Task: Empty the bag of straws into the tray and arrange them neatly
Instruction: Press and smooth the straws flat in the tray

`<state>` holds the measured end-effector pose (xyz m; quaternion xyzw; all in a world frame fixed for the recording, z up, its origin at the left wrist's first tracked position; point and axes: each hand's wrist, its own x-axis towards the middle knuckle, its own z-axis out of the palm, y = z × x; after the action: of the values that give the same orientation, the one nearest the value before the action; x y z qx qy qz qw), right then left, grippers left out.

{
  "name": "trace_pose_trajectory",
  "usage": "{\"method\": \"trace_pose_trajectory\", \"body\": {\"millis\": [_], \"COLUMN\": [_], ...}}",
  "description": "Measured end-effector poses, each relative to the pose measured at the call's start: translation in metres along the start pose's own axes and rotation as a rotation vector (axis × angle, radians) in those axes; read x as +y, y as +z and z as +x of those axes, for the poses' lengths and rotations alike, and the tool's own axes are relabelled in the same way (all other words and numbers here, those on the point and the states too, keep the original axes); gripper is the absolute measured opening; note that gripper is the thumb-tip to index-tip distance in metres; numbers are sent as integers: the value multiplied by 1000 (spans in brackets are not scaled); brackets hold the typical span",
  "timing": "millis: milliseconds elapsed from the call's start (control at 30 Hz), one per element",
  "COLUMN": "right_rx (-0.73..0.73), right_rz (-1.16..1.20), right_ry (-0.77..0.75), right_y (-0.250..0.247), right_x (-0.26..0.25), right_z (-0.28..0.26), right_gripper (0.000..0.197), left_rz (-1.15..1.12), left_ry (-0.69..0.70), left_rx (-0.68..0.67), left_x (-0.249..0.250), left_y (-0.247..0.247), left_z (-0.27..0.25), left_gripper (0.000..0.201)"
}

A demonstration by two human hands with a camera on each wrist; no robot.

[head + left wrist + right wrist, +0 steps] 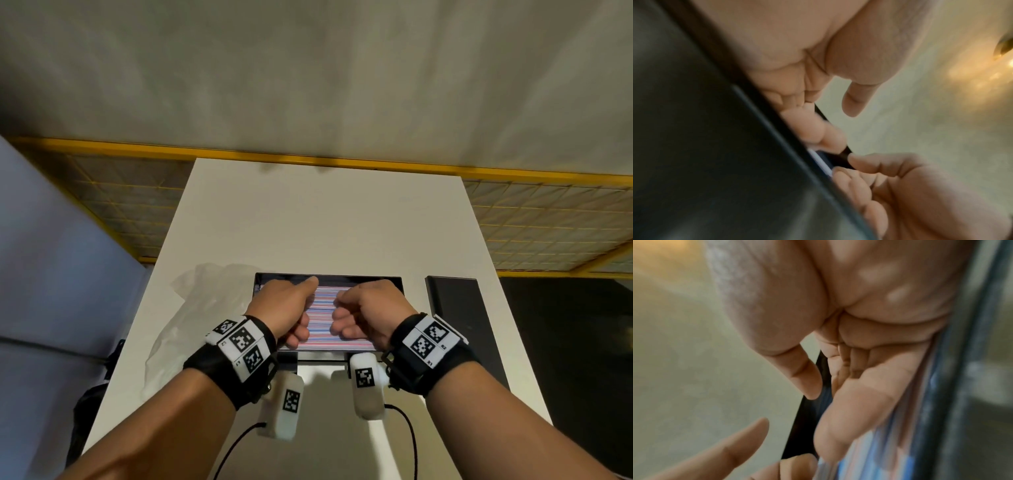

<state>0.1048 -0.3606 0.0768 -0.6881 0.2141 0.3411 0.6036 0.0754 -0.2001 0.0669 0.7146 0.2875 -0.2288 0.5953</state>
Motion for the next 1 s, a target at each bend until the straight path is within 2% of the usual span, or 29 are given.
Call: {"method": "trace_pose_trajectory", "body": {"millis": [167,1000], "right_rx": [-11,-77], "right_rz": [-2,195], "right_ry": [28,-35], "right_y": [2,5], "right_x": [1,4], "right_z": [2,-1], "right_gripper": [21,10], "left_rz": [22,7], "left_ry": [-77,-78], "left_rx": [-40,-41], "left_x": [1,3], "left_y": [5,5], "left_z": [2,1], "left_gripper": [48,47]}}
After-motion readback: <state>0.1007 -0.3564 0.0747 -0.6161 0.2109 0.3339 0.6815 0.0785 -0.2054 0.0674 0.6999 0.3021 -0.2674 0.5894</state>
